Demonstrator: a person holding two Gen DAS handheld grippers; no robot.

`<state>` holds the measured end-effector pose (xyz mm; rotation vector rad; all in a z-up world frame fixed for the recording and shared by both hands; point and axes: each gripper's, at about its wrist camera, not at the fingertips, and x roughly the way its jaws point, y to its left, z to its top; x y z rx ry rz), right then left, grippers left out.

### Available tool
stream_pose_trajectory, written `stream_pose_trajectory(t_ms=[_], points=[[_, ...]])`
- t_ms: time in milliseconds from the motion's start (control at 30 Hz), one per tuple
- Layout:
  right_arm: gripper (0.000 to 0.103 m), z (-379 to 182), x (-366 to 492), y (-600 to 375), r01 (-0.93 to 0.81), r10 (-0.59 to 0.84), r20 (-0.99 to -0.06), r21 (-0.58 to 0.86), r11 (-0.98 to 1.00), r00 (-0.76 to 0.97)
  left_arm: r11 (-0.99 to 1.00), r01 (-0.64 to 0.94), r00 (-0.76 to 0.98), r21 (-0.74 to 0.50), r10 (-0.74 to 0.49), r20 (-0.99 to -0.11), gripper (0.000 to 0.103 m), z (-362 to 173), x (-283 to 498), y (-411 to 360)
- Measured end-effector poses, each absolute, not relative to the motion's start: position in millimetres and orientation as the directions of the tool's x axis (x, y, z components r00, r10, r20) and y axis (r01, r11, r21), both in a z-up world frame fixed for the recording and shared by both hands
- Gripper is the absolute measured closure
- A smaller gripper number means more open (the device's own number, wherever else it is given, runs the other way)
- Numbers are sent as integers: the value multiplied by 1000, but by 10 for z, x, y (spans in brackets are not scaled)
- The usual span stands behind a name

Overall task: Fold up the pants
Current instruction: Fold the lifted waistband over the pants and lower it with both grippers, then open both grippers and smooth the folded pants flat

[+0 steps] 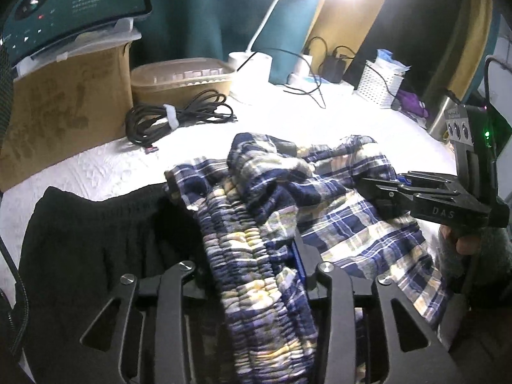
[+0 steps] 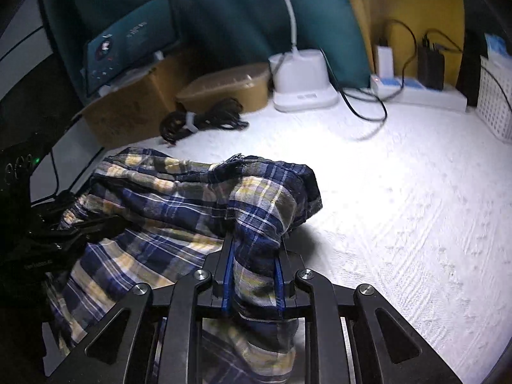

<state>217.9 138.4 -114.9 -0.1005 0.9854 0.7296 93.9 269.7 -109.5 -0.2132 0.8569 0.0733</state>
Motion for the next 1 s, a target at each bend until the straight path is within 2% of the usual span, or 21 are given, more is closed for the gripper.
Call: stream_pose_trajectory(t_ms=[67,133,200,333,600,833,1000], points=[[73,-1183,2227,1336,-583,494,-795,227,780,352,974,-164,651,-159,-15,-759,58,-1104,928,2736],[61,-1191,2260,1255,-561,486,-796,232,795,360,971,-179,649,-160,-5,-761,54,-1103,907,2779],[54,-1186,2280,1194,-547,472,-797,220,808,377,967,-193,646,-164,-1,-763,51,-1102,875,2826],[54,-1190,2318,1071,-518,438,-801,192,834,408,961,-218,647,-168,13,-762,46,-1058,819,2871],[54,-1168,2317,856,-466,386,-805,157,871,450,943,-282,667,-178,59,-743,46,-925,744,2970],[53,-1053,2292,786,-448,389,-786,161,879,480,958,-229,727,-174,50,-685,46,-699,769,2870],[53,-989,2317,880,-470,413,-776,172,866,477,964,-228,686,-137,60,-725,46,-818,911,2877]])
